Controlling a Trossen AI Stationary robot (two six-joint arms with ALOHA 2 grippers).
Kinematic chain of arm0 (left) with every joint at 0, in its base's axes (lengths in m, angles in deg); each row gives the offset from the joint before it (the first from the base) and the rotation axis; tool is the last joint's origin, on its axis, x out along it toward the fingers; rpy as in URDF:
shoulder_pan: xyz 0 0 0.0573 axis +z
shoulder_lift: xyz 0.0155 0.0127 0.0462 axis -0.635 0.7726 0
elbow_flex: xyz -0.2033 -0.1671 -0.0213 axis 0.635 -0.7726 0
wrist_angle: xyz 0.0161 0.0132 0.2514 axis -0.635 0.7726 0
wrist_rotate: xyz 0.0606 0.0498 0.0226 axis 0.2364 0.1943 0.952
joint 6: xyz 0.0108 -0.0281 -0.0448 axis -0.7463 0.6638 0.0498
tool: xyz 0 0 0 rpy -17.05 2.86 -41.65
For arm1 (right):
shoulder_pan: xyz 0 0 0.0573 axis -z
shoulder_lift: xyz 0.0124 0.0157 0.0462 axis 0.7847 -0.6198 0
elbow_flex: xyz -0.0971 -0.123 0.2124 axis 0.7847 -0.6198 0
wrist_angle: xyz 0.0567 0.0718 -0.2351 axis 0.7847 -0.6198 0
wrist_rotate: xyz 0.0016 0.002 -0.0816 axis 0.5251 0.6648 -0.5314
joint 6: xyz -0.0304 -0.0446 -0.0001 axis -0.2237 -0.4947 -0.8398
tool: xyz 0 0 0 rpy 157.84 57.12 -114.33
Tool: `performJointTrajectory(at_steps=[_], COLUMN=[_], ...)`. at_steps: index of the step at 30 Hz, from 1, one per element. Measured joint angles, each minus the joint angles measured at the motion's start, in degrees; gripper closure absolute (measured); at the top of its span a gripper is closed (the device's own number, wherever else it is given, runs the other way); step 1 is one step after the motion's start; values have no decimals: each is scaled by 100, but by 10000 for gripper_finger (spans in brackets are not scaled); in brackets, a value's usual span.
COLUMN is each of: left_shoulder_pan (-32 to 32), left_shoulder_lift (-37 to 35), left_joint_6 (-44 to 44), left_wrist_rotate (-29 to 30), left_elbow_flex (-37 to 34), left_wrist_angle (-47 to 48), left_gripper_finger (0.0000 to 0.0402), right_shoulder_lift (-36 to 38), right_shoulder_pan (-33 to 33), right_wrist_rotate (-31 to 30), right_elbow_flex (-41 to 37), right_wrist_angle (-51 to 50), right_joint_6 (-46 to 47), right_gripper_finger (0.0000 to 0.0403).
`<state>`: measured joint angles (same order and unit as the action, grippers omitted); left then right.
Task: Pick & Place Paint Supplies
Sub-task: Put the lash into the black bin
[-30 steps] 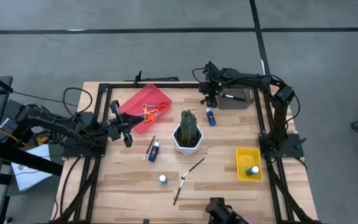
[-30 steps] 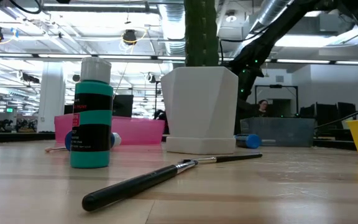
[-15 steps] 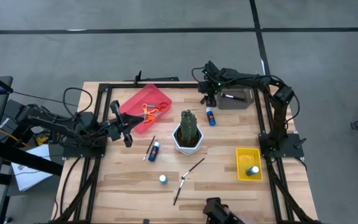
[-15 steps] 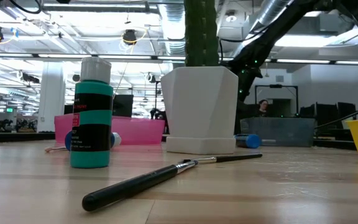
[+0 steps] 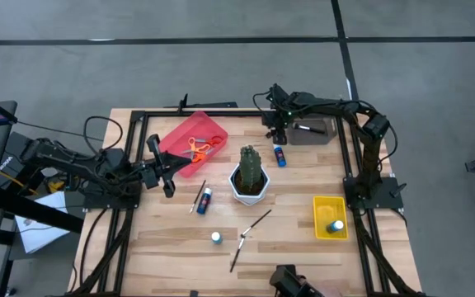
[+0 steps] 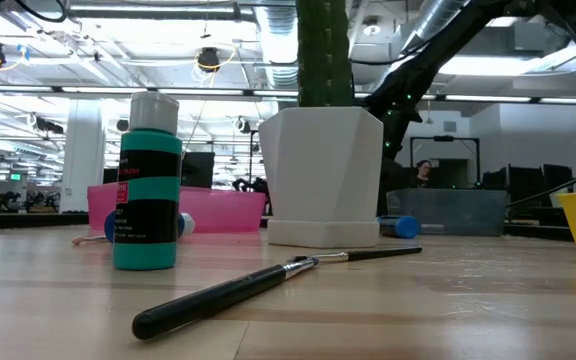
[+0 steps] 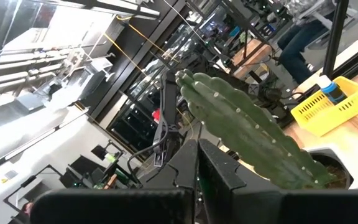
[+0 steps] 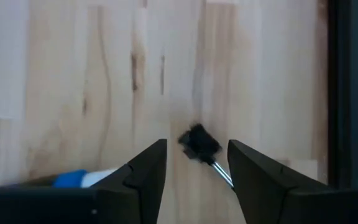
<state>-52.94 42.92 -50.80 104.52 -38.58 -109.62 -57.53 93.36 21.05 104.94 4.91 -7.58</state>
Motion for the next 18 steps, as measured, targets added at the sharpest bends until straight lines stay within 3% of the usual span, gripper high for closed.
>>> performJointTrajectory(at_steps=[18], left_shoulder_pan=[0], left_shoulder_lift=[0], left_joint_6=[-29], left_wrist_rotate=[-27], left_elbow_flex=[0], left_wrist_angle=[131], left_gripper_finger=[395], right_shoulder_lift=[0], right_shoulder_pan=[-21], right_wrist_rotate=[14], right_elbow_flex=[0], right_wrist_angle=[66], right_joint_6=[-40], right_gripper_finger=[237])
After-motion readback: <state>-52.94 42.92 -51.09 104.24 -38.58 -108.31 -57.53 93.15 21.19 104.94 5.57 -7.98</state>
